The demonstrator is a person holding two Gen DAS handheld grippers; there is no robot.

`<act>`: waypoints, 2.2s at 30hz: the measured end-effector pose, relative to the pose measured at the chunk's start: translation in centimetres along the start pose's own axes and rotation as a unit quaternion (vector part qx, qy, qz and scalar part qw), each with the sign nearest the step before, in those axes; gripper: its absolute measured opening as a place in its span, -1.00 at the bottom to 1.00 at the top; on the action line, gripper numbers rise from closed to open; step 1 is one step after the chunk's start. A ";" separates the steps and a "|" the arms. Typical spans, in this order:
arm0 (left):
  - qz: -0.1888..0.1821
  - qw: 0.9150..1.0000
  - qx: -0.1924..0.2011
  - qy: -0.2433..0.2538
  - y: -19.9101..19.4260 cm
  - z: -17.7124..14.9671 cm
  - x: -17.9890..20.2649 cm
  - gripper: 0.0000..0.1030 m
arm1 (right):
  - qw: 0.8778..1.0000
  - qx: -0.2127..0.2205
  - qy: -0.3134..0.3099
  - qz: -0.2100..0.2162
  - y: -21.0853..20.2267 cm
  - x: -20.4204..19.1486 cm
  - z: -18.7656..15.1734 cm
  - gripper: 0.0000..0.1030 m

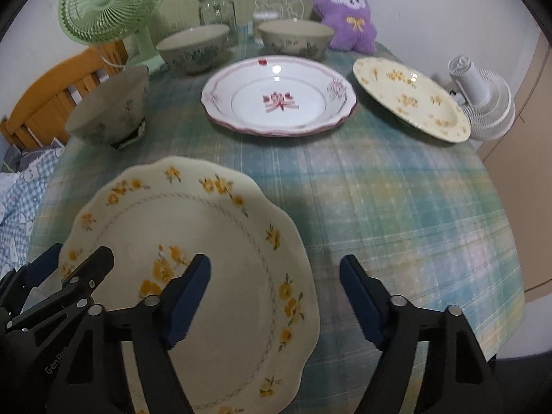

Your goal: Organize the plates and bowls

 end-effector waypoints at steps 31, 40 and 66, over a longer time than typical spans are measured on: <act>-0.019 0.998 -0.055 0.031 -0.7 1.7 3.8 0.26 | 0.997 -0.067 0.024 -0.021 -0.9 3.1 1.3 0.27; -0.021 0.998 -0.052 0.026 0.6 1.4 9.6 0.26 | 0.998 -0.057 0.022 -0.021 0.1 9.7 2.0 0.27; 0.039 0.997 -0.056 -0.019 6.5 0.1 22.5 0.26 | 0.998 -0.062 -0.022 0.018 6.2 22.2 2.9 0.31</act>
Point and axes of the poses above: each gripper's, at about its wrist camera, not at the fingertips, and y roughly the way its jaws point, x to its right, z to its top, the point moved 1 cm from there along y, roughly the way its jaws point, and after that the axes turned 9 degrees about -z, right-handed, at the moved point
